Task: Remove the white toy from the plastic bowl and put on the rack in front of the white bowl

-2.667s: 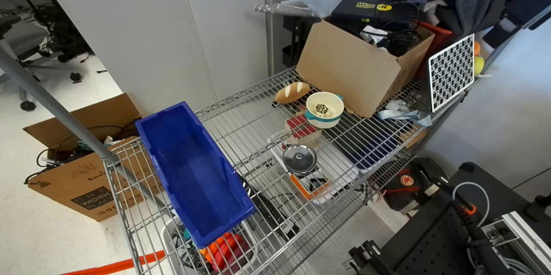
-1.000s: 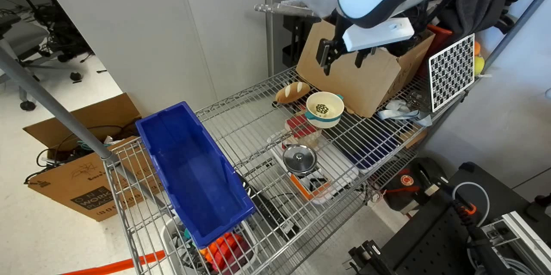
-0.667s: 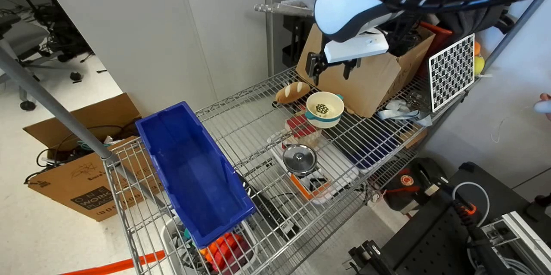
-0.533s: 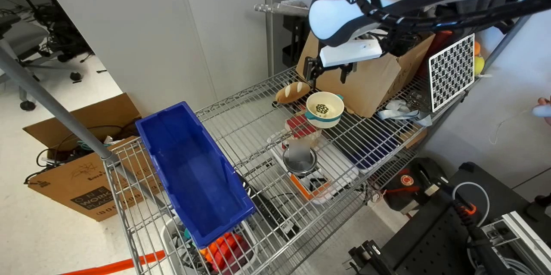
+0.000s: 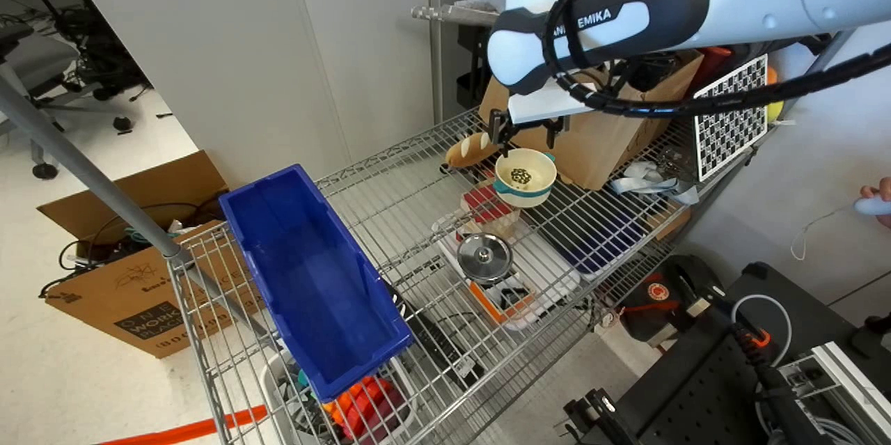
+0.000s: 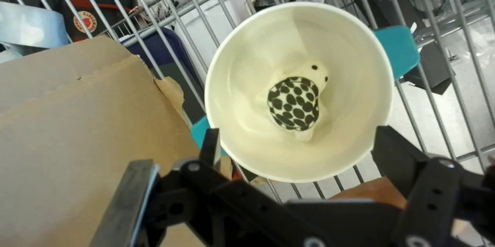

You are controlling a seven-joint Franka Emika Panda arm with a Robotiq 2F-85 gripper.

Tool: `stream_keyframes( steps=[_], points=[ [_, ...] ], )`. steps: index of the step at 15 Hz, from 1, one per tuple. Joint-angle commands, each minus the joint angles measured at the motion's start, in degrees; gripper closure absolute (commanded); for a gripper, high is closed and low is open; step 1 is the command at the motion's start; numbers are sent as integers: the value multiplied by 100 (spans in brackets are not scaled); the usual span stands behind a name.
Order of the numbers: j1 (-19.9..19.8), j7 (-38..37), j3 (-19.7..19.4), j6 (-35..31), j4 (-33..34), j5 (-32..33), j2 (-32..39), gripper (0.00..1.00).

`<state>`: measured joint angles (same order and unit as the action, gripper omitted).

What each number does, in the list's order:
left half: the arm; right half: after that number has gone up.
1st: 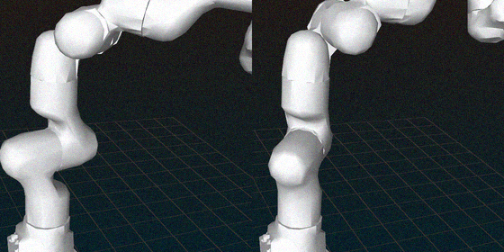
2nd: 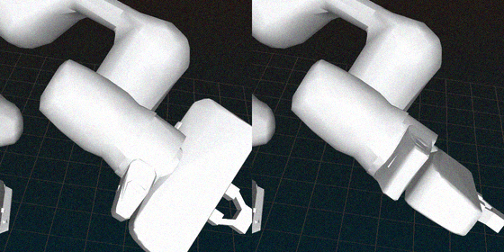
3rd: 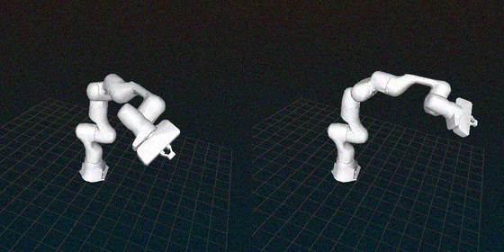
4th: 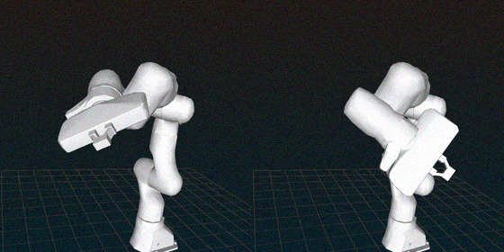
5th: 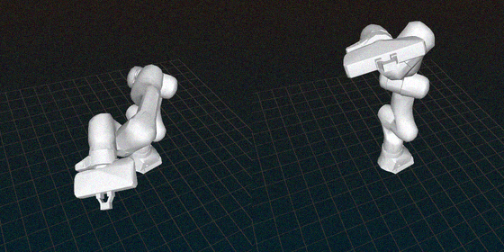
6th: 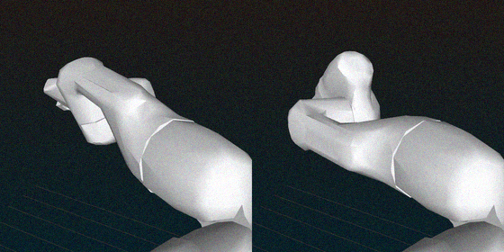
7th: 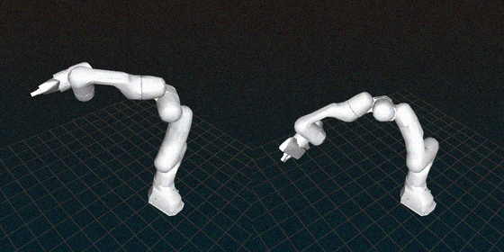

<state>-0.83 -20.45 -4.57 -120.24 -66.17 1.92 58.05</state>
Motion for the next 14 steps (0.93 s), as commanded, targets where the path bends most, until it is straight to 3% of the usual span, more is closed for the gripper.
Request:
stream_keyframes(
  steps=[1,12,14],
  points=[
    [37,-72,-110,428,636,-74,438,0],
    [86,-76,-117,576,1014,-43,839,0],
    [102,-86,-119,576,1060,-40,894,20]
  ],
)
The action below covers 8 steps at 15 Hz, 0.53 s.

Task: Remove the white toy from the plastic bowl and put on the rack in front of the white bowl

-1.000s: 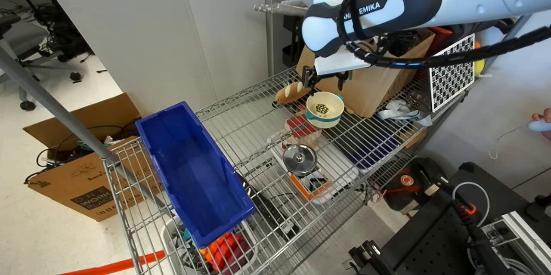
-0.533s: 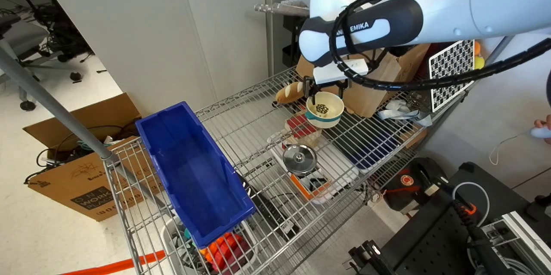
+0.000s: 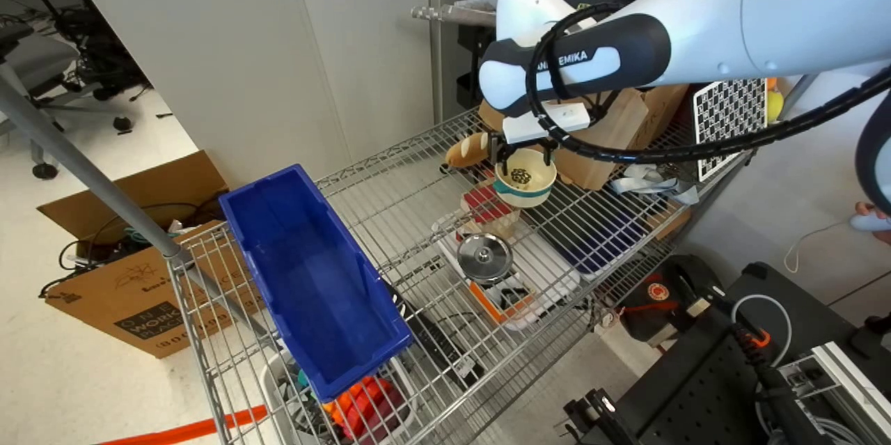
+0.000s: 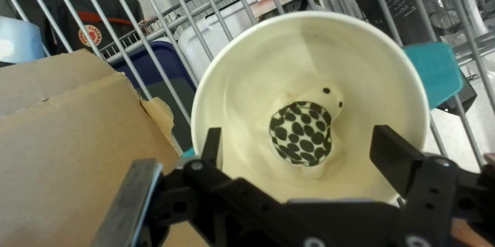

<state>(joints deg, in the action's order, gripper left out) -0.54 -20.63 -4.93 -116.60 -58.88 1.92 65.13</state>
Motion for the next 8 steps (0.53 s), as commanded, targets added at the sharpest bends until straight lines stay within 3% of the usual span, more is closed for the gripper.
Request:
stream_keyframes(
  steps=[1,2,4,8],
  points=[
    [87,-82,-92,205,351,-31,222,32],
    [98,-96,-102,203,382,-22,263,35],
    [120,-144,-130,192,477,-1,381,51],
    [184,-272,-238,183,715,68,664,58]
  ],
)
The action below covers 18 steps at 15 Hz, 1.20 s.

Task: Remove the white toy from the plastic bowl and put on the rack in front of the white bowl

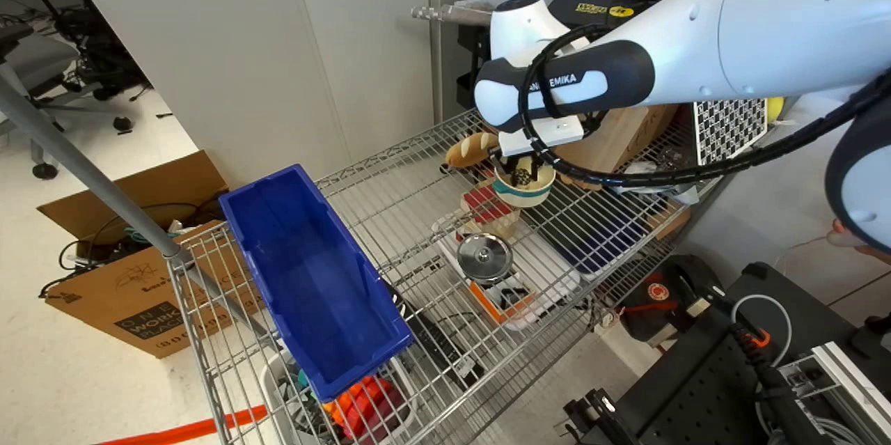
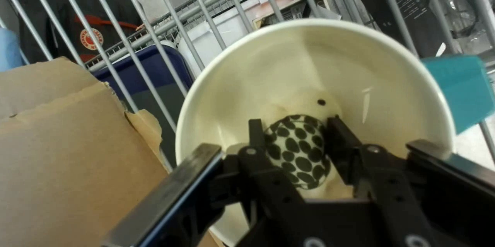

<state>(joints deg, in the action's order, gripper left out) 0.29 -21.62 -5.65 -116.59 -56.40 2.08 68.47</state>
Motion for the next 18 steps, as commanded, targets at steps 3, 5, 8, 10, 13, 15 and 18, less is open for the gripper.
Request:
stream_keyframes(
  steps=[3,5,8,10,13,15,18],
  points=[
    [117,-184,-201,197,532,61,351,88],
    [110,-119,-185,200,481,51,231,100],
    [50,38,-99,126,172,35,-148,98],
    [3,171,-39,128,-70,-18,-475,100],
    [-27,444,-27,408,-583,-9,-1107,99],
    [-56,722,-8,599,-1022,-8,-1561,99],
    [-87,1078,-16,789,-1766,69,-2138,99]
  ],
)
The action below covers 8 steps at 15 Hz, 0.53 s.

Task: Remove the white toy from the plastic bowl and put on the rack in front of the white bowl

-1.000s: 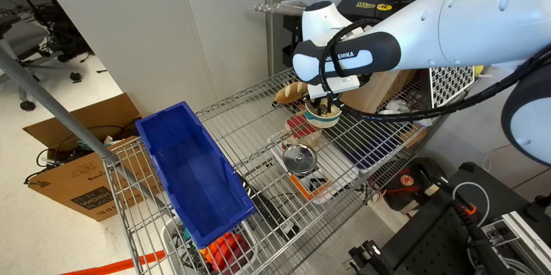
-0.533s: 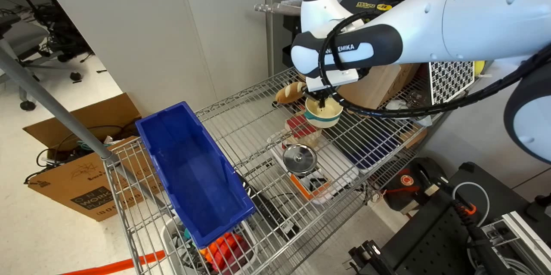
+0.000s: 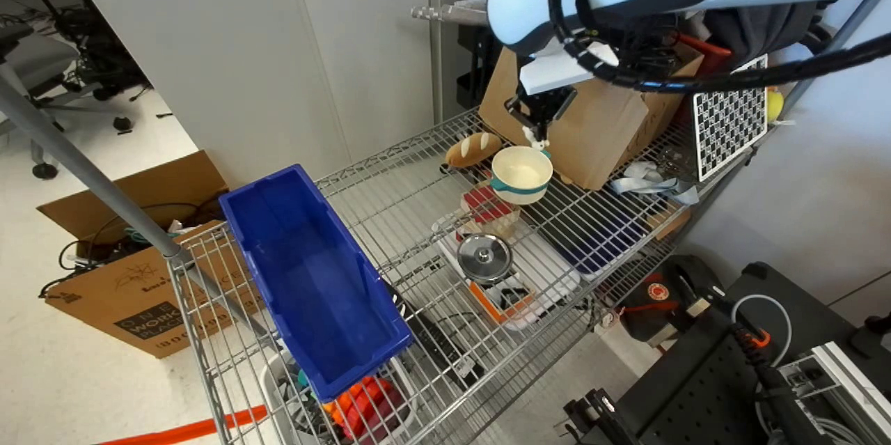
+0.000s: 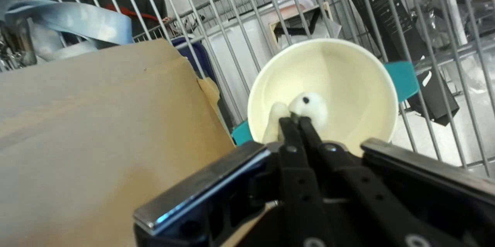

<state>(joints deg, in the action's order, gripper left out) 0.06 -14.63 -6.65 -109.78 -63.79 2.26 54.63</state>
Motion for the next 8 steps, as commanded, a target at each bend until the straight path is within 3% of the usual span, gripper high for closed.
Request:
stream_keyframes(
  steps=[1,5,8],
  points=[
    [-74,490,101,17,-1327,53,-919,99],
    [-28,524,12,-550,-2527,217,-1330,99],
    [-83,547,75,-1441,-3466,183,-1505,99]
  ],
)
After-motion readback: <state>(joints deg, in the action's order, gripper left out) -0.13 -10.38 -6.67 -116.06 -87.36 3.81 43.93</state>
